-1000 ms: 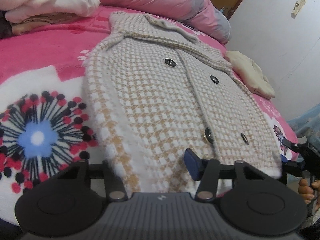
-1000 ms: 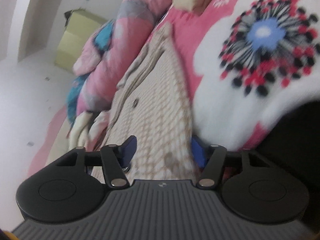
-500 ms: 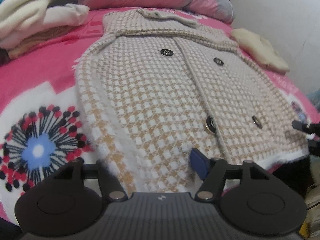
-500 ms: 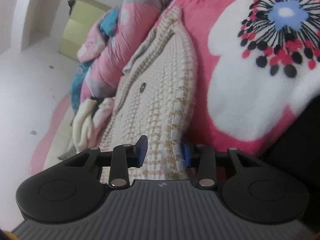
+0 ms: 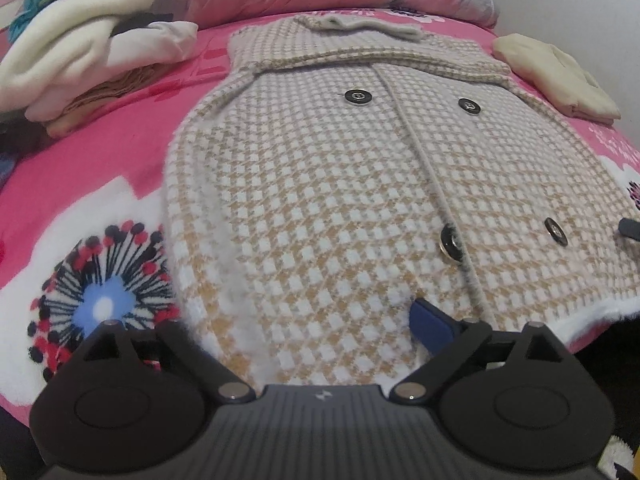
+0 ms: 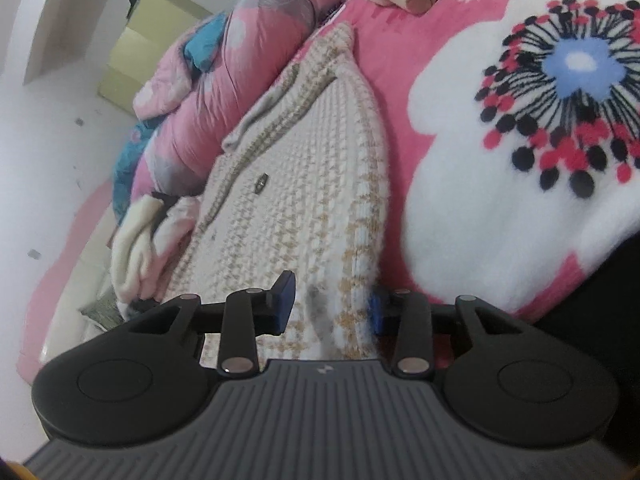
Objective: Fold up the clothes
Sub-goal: 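Press the cardigan front near the buttons with both grippers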
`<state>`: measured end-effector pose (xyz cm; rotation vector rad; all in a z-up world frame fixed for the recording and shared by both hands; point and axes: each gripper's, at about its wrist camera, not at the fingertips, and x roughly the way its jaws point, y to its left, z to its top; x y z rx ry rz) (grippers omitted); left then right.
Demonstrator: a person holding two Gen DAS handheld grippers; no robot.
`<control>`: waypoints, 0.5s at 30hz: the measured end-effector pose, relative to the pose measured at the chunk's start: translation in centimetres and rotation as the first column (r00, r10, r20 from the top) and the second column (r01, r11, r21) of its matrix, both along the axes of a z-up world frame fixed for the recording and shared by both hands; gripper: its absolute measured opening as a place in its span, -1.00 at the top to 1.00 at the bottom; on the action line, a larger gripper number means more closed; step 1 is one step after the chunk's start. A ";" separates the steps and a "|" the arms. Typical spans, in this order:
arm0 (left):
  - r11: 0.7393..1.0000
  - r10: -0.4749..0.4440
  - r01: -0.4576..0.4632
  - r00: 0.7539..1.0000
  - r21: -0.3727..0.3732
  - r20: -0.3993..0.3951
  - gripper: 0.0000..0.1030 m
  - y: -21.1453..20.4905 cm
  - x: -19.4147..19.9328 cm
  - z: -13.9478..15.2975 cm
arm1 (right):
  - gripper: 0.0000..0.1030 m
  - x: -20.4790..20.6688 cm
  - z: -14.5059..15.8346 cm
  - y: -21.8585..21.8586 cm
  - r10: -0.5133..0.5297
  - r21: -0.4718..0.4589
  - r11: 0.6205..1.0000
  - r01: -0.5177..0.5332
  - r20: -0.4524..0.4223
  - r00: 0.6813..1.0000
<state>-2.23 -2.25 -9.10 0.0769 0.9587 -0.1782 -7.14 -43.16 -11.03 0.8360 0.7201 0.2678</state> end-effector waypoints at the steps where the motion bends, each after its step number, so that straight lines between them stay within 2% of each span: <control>1: 1.000 0.000 0.000 1.000 0.002 0.000 -0.87 0.0 0.0 0.0 | 0.28 0.2 0.0 0.2 0.006 -0.011 1.000 -0.006 -0.002 1.000; 5: 1.000 0.004 -0.004 1.000 0.009 0.001 -0.91 -0.1 0.1 -0.2 | -0.18 0.8 0.9 0.7 0.051 -0.024 0.998 -0.051 -0.005 0.999; 9: 1.000 0.010 -0.010 1.000 0.012 0.004 -0.94 0.0 0.1 -0.3 | -0.65 1.5 2.1 2.2 0.101 -0.093 0.991 -0.101 -0.007 0.995; 12: 1.000 0.013 -0.013 1.000 0.015 0.004 -0.95 -0.1 0.1 -0.3 | -0.83 1.8 2.6 3.2 0.122 -0.141 0.982 -0.122 -0.013 0.992; 15: 1.000 0.014 -0.014 1.000 0.020 0.005 -0.97 -0.1 0.1 -0.3 | -0.98 2.0 2.9 3.7 0.132 -0.143 0.981 -0.132 -0.012 0.991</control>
